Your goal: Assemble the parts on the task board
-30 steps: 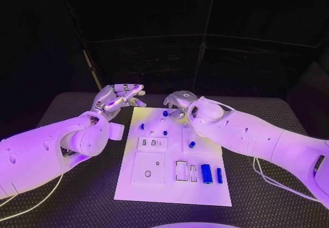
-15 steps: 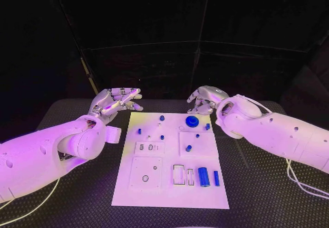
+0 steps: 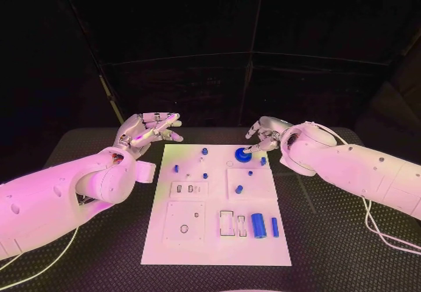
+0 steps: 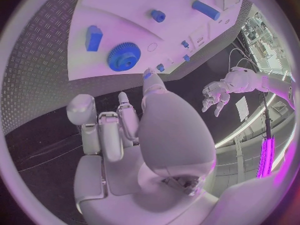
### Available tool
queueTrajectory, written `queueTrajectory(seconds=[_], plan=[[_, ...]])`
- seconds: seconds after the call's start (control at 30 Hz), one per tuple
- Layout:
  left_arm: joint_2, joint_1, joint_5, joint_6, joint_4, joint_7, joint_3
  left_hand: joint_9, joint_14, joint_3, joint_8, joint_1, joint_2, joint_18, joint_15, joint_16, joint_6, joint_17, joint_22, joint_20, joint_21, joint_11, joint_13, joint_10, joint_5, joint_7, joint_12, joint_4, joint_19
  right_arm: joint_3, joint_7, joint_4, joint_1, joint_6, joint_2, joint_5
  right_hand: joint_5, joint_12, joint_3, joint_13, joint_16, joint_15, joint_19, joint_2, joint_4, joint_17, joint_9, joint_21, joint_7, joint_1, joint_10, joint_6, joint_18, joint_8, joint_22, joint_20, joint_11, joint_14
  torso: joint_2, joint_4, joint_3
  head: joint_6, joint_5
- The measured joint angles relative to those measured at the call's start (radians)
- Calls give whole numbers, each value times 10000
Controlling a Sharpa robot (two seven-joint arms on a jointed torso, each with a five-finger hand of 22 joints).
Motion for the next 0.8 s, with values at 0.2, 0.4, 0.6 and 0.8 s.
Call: queueTrajectory(seconds=[0.2, 0.4, 0.6, 0.8], plan=[[38, -4, 0, 24, -46, -10, -1, 0, 0, 0, 0, 0, 0, -1, 0, 0, 0, -1, 0, 0, 0, 0, 0, 0, 0, 0, 0, 0, 0, -6, -151, -238, -9, 251, 232, -31, 56, 547, -5, 188, 56, 19, 19, 16, 107, -1, -2, 41, 19, 178, 207, -52, 1, 105, 50, 19, 28, -19, 19, 12, 12, -29, -41], [74, -5, 0, 51, -70, -16, -1, 0, 0, 0, 0, 0, 0, 0, 0, 0, 0, 8, 0, 0, 0, 0, 0, 0, 0, 0, 0, 0, 0, -11, -184, -300, -50, 410, 360, -149, 56, 880, -5, 187, 97, 71, 35, 157, 107, -2, -2, 82, 19, 311, 292, -52, 2, 223, 96, 35, 43, 1, 24, 13, 20, -76, -49], [86, -6, 0, 69, -91, -21, -1, 0, 0, 0, 0, 0, 0, -1, 0, 0, 0, 8, 0, 0, 0, 0, 0, 0, 0, 0, 0, 0, 0, -16, -196, -425, -84, 533, 441, -347, 56, 1070, 82, 186, 97, 71, 34, 279, 20, -3, -1, 120, -19, 433, 291, -14, 2, 337, 177, 35, 42, 1, 24, 19, 22, -113, -63], [93, -8, 0, 85, -112, -24, -1, 0, 0, 0, 0, 0, 0, -1, 0, -40, 0, 21, 0, 0, 0, 0, 0, 1, 0, 0, 0, 0, 0, -24, -201, -506, -137, 681, 480, -529, 91, 1108, 114, 186, 137, 70, 88, 372, -83, -3, 0, 158, -18, 525, 291, 59, 4, 389, 219, 51, 42, 1, 24, 25, 29, -164, -65]])
